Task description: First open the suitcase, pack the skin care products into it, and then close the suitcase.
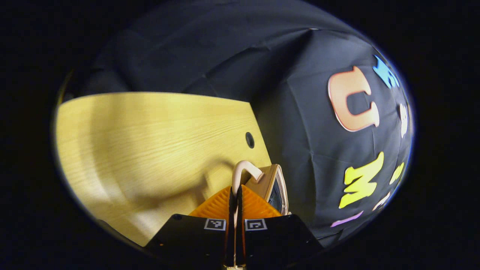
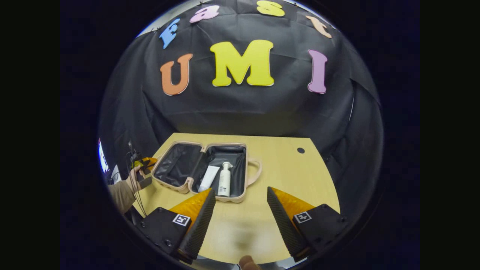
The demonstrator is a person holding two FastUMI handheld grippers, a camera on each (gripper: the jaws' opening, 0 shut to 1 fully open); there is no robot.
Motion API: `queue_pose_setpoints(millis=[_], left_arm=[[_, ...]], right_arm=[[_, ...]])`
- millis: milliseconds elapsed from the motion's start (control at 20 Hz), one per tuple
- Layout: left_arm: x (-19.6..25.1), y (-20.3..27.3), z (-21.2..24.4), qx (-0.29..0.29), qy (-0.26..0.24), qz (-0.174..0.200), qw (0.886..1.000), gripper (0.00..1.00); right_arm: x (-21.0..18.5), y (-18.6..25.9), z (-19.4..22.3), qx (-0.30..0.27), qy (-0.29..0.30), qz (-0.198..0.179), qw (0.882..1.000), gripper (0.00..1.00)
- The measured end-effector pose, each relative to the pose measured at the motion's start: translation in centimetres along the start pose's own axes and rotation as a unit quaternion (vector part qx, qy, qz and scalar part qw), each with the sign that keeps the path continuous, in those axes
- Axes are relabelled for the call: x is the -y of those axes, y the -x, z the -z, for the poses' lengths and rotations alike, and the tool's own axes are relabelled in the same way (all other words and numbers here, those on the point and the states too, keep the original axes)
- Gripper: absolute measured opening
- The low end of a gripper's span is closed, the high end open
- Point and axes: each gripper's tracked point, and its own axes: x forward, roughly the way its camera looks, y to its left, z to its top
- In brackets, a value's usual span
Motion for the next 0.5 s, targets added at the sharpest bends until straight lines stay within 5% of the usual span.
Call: queue_pose_setpoints(millis=[250, 500], left_arm=[[6.0, 2.2, -1.4, 0.048, -0.149, -0.005, 0.988, 0.03], [13.9, 5.1, -0.9, 0.125, -0.321, -0.03, 0.938, 0.03]], right_arm=[[4.1, 2.3, -2.9, 0.087, 0.022, 0.049, 0.995, 0.77], [7.4, 4.3, -4.6, 0.134, 0.005, 0.05, 0.99, 0.81]])
